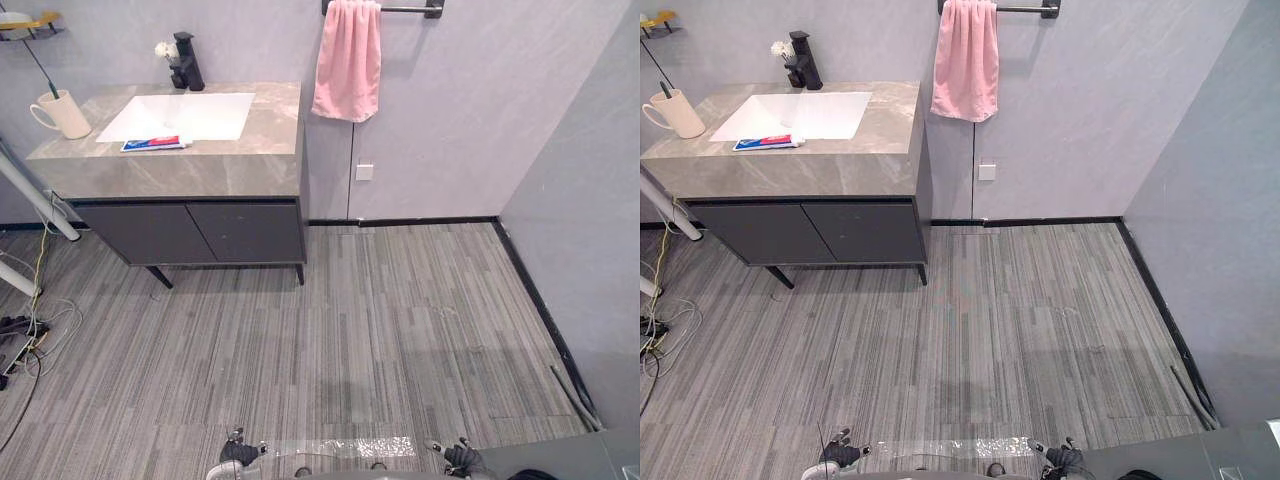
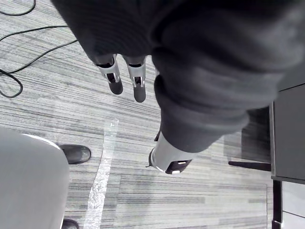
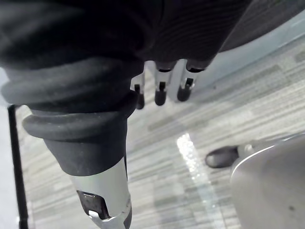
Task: Organize washtable
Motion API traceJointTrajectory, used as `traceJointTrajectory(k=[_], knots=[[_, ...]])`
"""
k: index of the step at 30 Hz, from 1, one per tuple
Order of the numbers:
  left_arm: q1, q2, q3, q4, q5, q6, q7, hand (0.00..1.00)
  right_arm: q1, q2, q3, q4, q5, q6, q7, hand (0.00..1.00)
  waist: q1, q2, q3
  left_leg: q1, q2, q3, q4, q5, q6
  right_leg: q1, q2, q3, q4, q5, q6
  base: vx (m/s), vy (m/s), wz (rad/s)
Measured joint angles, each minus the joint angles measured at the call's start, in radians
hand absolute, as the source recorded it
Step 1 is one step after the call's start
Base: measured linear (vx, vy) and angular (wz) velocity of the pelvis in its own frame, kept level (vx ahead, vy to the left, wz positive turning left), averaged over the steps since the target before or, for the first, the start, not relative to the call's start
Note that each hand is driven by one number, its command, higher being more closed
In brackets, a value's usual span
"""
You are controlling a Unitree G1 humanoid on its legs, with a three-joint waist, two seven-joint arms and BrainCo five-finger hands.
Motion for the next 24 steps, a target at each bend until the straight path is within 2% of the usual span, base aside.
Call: traceJointTrajectory(k=[5, 13, 16, 21, 22, 23, 24], knots=[[-0.007, 0.002, -0.014, 0.007, 0.004, 0.001, -0.009, 0.00, -0.011, 0.000, 0.004, 0.021, 0.000, 0.000, 0.016, 0.00, 0.000, -0.011, -0.002, -0.002, -0.001, 0.000, 0.000, 0.000, 0.000, 0.003, 0.000, 0.003, -0.010, 0.000, 0.000, 0.03, -0.030, -0.02], [-0.013, 0.001, -0.047, 0.007, 0.005, 0.005, -0.009, 0.00, -0.014, 0.001, 0.006, 0.021, 0.001, 0.000, 0.020, 0.00, -0.005, -0.008, 0.001, -0.016, 0.002, 0.004, 0.008, -0.002, -0.002, -0.011, 0.001, 0.005, 0.004, -0.008, -0.006, 0.00, -0.003, 0.00], [-0.016, 0.000, -0.047, 0.005, 0.005, 0.012, -0.008, 0.00, -0.019, 0.001, 0.005, 0.020, 0.001, 0.000, 0.020, 0.00, -0.006, -0.003, 0.004, -0.040, 0.011, 0.017, 0.048, -0.026, -0.016, -0.045, 0.007, 0.009, 0.064, -0.038, -0.014, -0.05, -0.041, -0.06], [-0.033, -0.008, -0.036, -0.002, 0.005, 0.017, -0.008, 0.00, -0.016, 0.009, 0.006, -0.003, 0.016, -0.001, 0.020, 0.00, -0.005, 0.012, 0.028, -0.112, 0.064, 0.031, 0.255, -0.155, -0.053, -0.084, 0.035, 0.014, 0.200, -0.143, -0.044, 0.00, -0.077, -0.12], [-0.033, -0.006, -0.031, -0.016, 0.005, 0.018, -0.009, 0.00, -0.006, 0.019, 0.017, -0.026, 0.029, -0.002, 0.020, 0.00, -0.003, -0.003, 0.027, -0.135, 0.082, 0.039, 0.346, -0.172, -0.071, -0.092, 0.042, 0.016, 0.221, -0.166, -0.053, 0.11, -0.102, -0.08], [-0.033, -0.005, -0.027, -0.043, 0.005, 0.018, -0.009, 0.00, 0.001, 0.024, 0.022, -0.042, 0.033, -0.002, 0.019, 0.00, -0.005, 0.003, 0.043, -0.204, 0.100, 0.067, 0.495, -0.171, -0.077, -0.094, 0.041, 0.020, 0.235, -0.178, -0.064, 0.12, -0.118, -0.09], [-0.034, -0.010, -0.021, -0.059, 0.005, 0.018, -0.009, 0.00, 0.002, 0.024, 0.022, -0.050, 0.033, -0.001, 0.019, 0.00, -0.004, -0.011, 0.044, -0.236, 0.114, 0.079, 0.577, -0.166, -0.082, -0.089, 0.041, 0.023, 0.237, -0.182, -0.069, 0.12, -0.130, -0.19]])
